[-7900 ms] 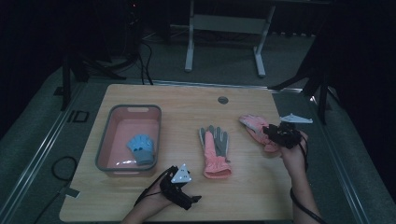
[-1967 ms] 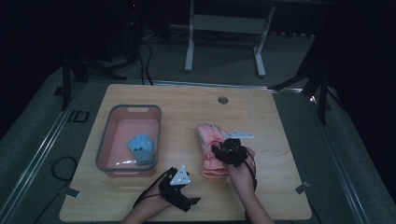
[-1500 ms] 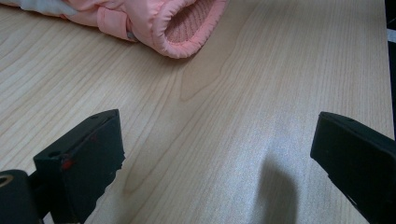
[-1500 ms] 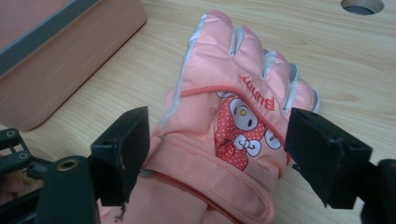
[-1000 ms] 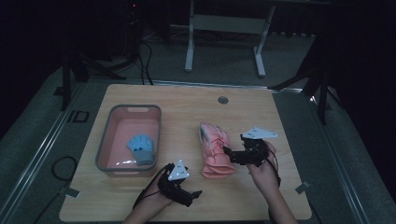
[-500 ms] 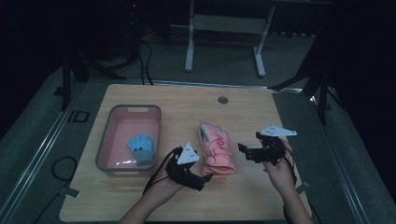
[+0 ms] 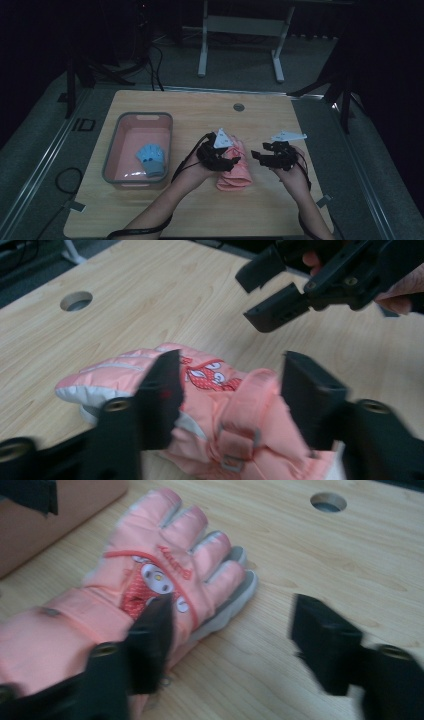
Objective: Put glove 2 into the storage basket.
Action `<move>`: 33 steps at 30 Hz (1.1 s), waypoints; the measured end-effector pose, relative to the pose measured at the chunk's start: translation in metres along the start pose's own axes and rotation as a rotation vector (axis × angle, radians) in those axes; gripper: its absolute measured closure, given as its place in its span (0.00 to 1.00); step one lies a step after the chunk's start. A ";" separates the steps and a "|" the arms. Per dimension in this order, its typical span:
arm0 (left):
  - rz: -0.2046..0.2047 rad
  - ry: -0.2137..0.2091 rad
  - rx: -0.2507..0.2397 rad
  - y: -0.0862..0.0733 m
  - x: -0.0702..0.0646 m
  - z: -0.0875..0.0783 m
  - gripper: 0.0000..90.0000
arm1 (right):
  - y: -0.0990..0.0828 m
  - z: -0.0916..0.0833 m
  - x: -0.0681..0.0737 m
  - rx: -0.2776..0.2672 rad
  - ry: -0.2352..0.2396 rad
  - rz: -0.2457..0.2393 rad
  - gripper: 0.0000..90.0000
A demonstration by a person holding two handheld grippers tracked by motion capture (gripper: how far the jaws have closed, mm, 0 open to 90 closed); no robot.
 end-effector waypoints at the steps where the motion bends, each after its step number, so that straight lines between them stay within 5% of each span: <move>1: -0.009 0.008 0.025 0.002 0.004 0.006 0.58 | 0.000 0.002 0.000 0.002 0.016 0.007 0.63; 3: -0.017 0.004 0.030 0.002 0.004 0.007 0.67 | 0.001 0.004 0.001 0.006 0.040 0.004 0.64; 4: -0.026 0.014 0.042 0.003 0.007 0.010 0.71 | 0.003 0.008 0.003 0.011 0.048 -0.002 0.74; 11: -0.073 0.014 0.167 -0.013 0.012 0.033 0.78 | 0.006 0.023 0.018 0.007 0.104 -0.010 0.68; 15: -0.129 0.041 0.191 -0.023 0.016 0.040 0.71 | -0.001 0.035 0.022 0.032 0.117 0.000 0.64; 19: -0.162 0.090 0.183 -0.030 0.020 0.040 0.62 | -0.005 0.043 0.021 0.020 0.170 0.097 0.60; 23: -0.215 0.112 0.144 -0.031 0.024 0.032 0.35 | -0.011 0.049 0.016 0.041 0.184 0.168 0.53; 30: -0.344 0.048 0.211 -0.050 0.034 0.048 0.32 | -0.024 0.064 0.017 0.147 0.198 0.229 0.42; 33: -0.395 -0.013 0.235 -0.060 0.036 0.056 0.32 | -0.027 0.068 0.017 0.183 0.220 0.270 0.41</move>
Point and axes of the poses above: each handheld gripper's, and its own axes: z roughly forward along the jaws, y roughly out of its top, x roughly to its left, the point moved 8 cm from there along z, roughly forward along the jaws, and after that the axes turned 6 degrees about x, right-handed, at the moved point
